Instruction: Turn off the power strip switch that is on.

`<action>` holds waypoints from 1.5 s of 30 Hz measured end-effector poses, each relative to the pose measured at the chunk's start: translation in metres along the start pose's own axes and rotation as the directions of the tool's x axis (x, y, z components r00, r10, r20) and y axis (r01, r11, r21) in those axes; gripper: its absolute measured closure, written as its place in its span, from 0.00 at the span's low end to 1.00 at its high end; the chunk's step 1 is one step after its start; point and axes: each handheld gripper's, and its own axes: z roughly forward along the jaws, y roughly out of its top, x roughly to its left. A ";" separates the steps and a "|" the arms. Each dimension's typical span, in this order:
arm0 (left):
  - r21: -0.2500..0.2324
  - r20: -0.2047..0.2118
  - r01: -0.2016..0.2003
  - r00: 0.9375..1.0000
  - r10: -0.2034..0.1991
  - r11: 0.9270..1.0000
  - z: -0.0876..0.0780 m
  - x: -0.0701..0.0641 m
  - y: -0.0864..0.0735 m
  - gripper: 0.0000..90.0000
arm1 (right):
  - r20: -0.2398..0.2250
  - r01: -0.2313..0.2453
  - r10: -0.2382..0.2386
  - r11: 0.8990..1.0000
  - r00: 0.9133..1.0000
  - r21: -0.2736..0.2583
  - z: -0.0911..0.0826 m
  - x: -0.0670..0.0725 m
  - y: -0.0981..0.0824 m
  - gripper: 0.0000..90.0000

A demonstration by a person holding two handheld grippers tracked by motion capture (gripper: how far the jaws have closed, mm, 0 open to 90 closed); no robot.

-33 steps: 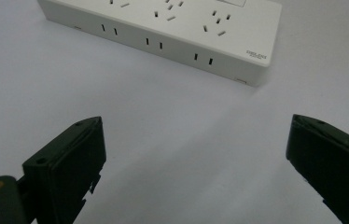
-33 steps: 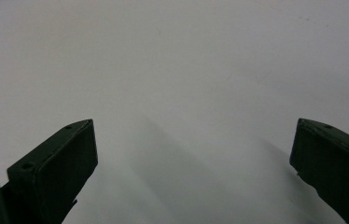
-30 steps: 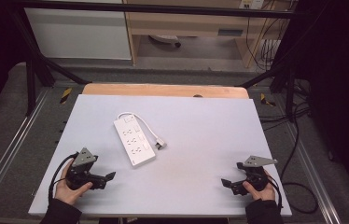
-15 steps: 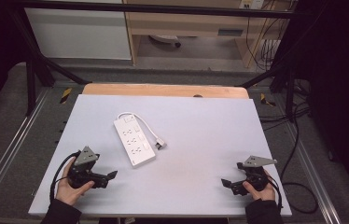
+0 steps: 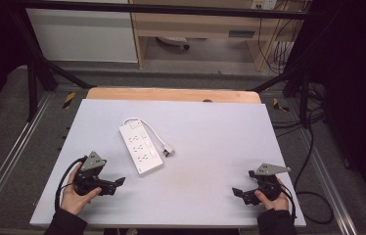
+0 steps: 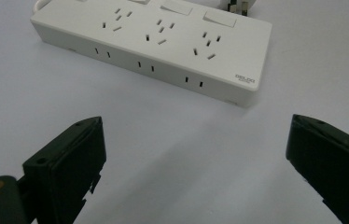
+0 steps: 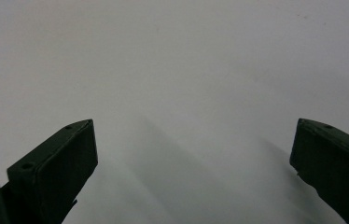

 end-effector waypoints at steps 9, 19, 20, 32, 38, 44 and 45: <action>0.004 0.001 -0.005 1.000 0.005 1.000 0.004 -0.002 0.006 0.05 | 0.001 0.001 -0.001 1.000 1.000 0.002 0.000 0.000 0.000 0.01; 0.001 0.003 -0.011 1.000 0.011 1.000 0.007 -0.004 0.014 0.05 | 0.004 0.002 -0.002 1.000 1.000 0.002 0.000 0.000 0.000 0.01; 0.001 0.003 -0.011 1.000 0.011 1.000 0.008 -0.004 0.015 0.05 | 0.004 0.004 -0.004 1.000 1.000 0.002 0.000 0.000 0.000 0.01; -0.005 0.001 -0.010 1.000 0.010 1.000 0.011 -0.003 0.025 0.05 | 0.005 0.003 -0.003 1.000 1.000 0.004 0.000 0.000 0.000 0.01; -0.009 -0.006 -0.011 1.000 0.011 1.000 0.011 -0.001 0.031 0.05 | 0.005 0.004 -0.004 1.000 1.000 0.004 0.000 0.000 0.000 0.01; -0.007 -0.008 -0.013 1.000 0.013 1.000 0.014 0.000 0.038 0.05 | 0.006 0.005 -0.005 1.000 1.000 0.004 0.000 0.000 0.000 0.01; -0.006 -0.008 -0.011 1.000 0.011 1.000 0.014 0.000 0.039 0.05 | 0.004 0.004 -0.004 1.000 1.000 0.004 0.000 0.000 0.000 0.01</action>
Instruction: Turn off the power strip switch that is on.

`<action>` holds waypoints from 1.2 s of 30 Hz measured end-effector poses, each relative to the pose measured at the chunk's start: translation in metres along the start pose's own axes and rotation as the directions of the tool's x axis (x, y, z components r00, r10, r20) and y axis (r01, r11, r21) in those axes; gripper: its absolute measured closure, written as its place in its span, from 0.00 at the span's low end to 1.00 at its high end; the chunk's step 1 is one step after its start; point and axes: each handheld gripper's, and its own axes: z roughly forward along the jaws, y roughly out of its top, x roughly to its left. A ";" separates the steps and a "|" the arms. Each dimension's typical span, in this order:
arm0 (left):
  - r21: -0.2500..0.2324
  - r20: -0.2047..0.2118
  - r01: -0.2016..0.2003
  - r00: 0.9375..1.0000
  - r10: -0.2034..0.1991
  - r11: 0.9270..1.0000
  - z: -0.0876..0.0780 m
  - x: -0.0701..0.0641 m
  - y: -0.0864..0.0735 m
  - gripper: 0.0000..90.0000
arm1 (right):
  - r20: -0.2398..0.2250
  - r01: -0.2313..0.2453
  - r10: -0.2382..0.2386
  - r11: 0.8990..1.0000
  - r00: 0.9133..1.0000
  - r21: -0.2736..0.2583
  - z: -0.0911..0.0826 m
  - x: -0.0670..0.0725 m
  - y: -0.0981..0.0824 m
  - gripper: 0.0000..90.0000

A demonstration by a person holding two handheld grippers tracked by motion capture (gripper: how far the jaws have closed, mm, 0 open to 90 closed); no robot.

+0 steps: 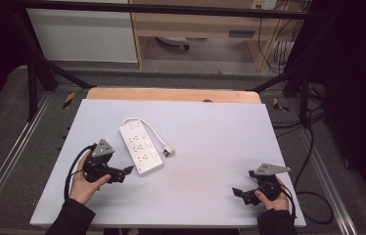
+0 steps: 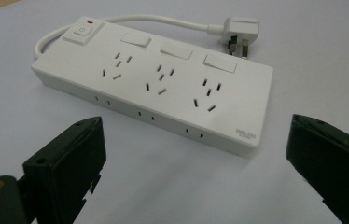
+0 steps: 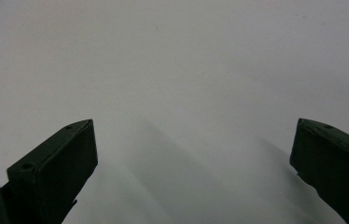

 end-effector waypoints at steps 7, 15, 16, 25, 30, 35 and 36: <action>0.004 -0.007 -0.002 1.000 0.002 1.000 0.004 0.001 0.008 0.05 | 0.003 0.001 -0.001 1.000 1.000 -0.001 0.000 0.000 0.000 0.01; 0.005 -0.008 0.001 1.000 -0.001 1.000 0.008 0.003 0.014 0.05 | 0.001 0.001 -0.001 1.000 1.000 0.000 0.000 0.000 0.000 0.01; 0.007 -0.010 -0.002 1.000 0.002 1.000 0.009 0.003 0.015 0.05 | 0.001 0.003 -0.003 1.000 1.000 0.001 0.000 0.000 0.000 0.01; 0.016 -0.019 -0.007 1.000 0.007 1.000 0.015 0.003 0.022 0.05 | 0.002 0.003 -0.003 1.000 1.000 0.001 0.000 0.000 0.000 0.01; 0.018 -0.021 -0.004 1.000 0.005 1.000 0.019 0.003 0.025 0.06 | 0.002 0.002 -0.002 1.000 1.000 0.001 0.000 0.000 0.000 0.01; 0.023 -0.023 -0.004 1.000 0.004 1.000 0.022 0.004 0.028 0.06 | 0.002 0.001 -0.001 1.000 1.000 0.000 0.000 0.000 0.000 0.01; 0.020 -0.024 -0.002 1.000 0.003 1.000 0.022 0.004 0.029 0.06 | 0.001 0.002 -0.002 1.000 1.000 0.001 0.000 0.000 0.000 0.01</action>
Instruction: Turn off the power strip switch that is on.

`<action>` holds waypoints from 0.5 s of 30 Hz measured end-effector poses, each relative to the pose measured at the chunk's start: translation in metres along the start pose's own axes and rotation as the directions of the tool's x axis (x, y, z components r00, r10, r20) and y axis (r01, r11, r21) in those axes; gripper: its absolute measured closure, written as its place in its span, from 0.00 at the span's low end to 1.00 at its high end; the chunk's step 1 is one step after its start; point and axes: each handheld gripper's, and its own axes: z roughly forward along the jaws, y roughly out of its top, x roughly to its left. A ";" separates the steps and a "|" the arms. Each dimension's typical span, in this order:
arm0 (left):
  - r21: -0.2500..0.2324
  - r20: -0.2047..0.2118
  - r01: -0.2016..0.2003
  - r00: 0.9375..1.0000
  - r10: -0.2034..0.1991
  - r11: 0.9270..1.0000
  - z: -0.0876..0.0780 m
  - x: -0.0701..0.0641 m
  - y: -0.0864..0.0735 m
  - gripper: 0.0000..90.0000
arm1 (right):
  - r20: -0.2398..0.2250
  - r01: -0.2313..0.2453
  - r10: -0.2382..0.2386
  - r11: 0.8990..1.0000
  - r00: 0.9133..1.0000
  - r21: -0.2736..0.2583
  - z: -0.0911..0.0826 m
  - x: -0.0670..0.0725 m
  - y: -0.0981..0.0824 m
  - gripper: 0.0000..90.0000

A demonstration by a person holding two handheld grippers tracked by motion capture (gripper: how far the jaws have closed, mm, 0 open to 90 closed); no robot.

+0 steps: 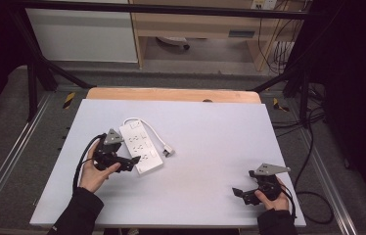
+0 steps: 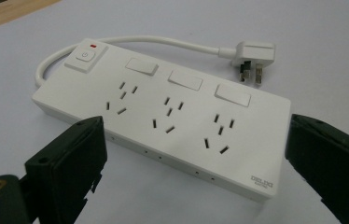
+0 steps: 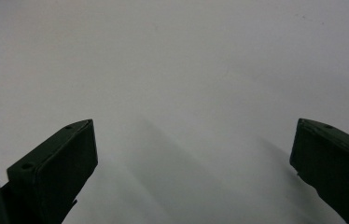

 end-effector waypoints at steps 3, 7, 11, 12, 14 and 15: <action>0.001 -0.004 0.000 1.000 0.000 1.000 0.001 0.001 0.003 0.06 | 0.001 0.000 0.000 1.000 1.000 0.002 0.000 0.000 0.000 0.01; 0.003 -0.010 -0.003 1.000 0.003 1.000 0.003 0.001 0.007 0.06 | 0.001 0.001 -0.001 1.000 1.000 0.002 0.000 0.000 0.000 0.01; -0.001 -0.013 0.002 1.000 -0.002 1.000 0.005 0.001 0.010 0.07 | 0.000 0.003 -0.003 1.000 1.000 0.003 0.000 0.000 0.000 0.01; 0.000 -0.013 0.003 1.000 -0.003 1.000 0.006 0.002 0.011 0.07 | -0.001 0.003 -0.003 1.000 1.000 0.003 0.000 0.000 0.000 0.01; 0.004 -0.014 0.003 1.000 -0.003 1.000 0.008 0.002 0.012 0.07 | -0.001 0.003 -0.003 1.000 1.000 0.004 0.000 0.000 0.000 0.01; 0.003 -0.014 0.005 1.000 -0.005 1.000 0.008 0.002 0.013 0.07 | -0.001 0.003 -0.003 1.000 1.000 0.004 0.000 0.000 0.000 0.01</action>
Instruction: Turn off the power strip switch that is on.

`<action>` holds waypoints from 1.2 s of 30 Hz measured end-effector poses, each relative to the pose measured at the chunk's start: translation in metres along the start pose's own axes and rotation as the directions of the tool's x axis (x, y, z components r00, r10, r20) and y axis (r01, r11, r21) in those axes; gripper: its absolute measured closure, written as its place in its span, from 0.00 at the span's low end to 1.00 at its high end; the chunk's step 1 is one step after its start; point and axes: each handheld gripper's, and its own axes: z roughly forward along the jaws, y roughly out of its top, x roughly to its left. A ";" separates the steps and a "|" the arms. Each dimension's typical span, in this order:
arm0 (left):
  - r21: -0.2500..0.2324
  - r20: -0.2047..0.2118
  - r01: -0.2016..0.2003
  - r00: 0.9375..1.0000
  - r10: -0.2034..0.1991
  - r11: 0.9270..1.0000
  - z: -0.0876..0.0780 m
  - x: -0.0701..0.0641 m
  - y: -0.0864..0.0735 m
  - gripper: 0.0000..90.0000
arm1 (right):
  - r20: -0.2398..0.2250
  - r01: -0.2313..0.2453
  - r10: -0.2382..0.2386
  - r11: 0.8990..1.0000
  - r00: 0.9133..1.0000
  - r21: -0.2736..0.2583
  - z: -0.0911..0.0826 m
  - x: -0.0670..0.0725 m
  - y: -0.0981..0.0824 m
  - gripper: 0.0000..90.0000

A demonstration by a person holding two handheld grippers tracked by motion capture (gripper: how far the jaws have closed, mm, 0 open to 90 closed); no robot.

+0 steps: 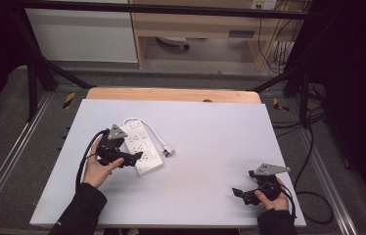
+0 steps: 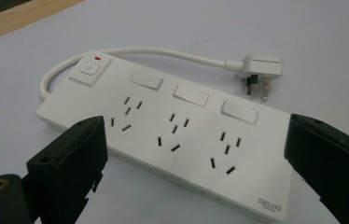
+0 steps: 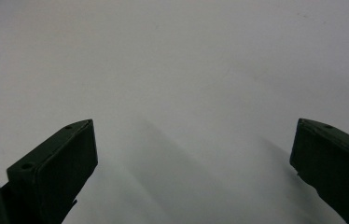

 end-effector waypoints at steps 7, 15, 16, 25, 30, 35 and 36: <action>0.001 0.001 0.004 1.000 -0.004 1.000 0.005 0.000 0.004 0.07 | 0.001 -0.001 0.001 1.000 1.000 -0.001 0.000 0.000 0.000 0.01; 0.003 -0.003 0.015 1.000 -0.015 1.000 0.010 0.001 0.007 0.07 | 0.001 -0.001 0.001 1.000 1.000 -0.001 0.000 0.000 0.000 0.01; 0.002 -0.004 0.019 1.000 -0.019 1.000 0.012 0.001 0.007 0.07 | 0.001 -0.001 0.001 1.000 1.000 -0.001 0.000 0.000 0.000 0.01; 0.009 -0.007 0.026 1.000 -0.026 1.000 0.018 0.003 0.011 0.08 | 0.003 0.001 -0.001 1.000 1.000 0.001 0.000 0.000 0.000 0.01; 0.007 -0.008 0.032 0.999 -0.032 0.999 0.021 0.003 0.013 0.10 | 0.002 0.000 0.000 1.000 1.000 0.001 0.000 0.000 0.000 0.01; 0.010 -0.013 0.044 0.999 -0.044 0.999 0.025 0.006 0.013 0.11 | 0.002 0.000 0.000 1.000 1.000 0.001 0.000 0.000 0.000 0.01; 0.009 -0.013 0.046 0.999 -0.046 0.999 0.026 0.006 0.013 0.11 | 0.002 0.000 0.000 1.000 1.000 0.001 0.000 0.000 0.000 0.01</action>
